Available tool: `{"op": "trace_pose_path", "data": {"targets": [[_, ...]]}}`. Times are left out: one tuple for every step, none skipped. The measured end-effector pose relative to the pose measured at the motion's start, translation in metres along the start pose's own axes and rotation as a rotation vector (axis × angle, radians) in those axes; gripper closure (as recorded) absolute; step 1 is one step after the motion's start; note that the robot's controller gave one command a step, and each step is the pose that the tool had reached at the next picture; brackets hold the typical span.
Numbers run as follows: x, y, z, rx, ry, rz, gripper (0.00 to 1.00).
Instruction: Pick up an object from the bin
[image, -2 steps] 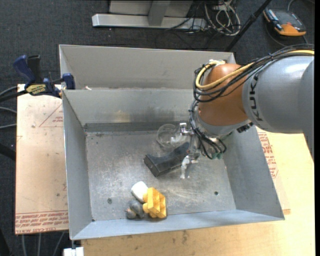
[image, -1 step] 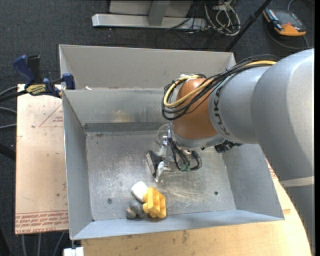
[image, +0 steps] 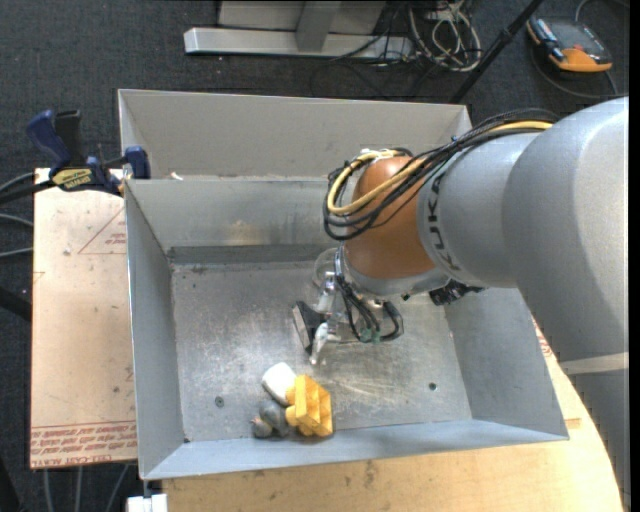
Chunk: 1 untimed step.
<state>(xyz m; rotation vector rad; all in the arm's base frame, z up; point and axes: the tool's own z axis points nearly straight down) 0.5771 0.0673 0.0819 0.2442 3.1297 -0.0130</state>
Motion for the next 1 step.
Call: {"op": "trace_pose_path", "data": {"targets": [[0.0025,0.0149,-0.1778,-0.009,0.002,-0.051,1.0]]}}
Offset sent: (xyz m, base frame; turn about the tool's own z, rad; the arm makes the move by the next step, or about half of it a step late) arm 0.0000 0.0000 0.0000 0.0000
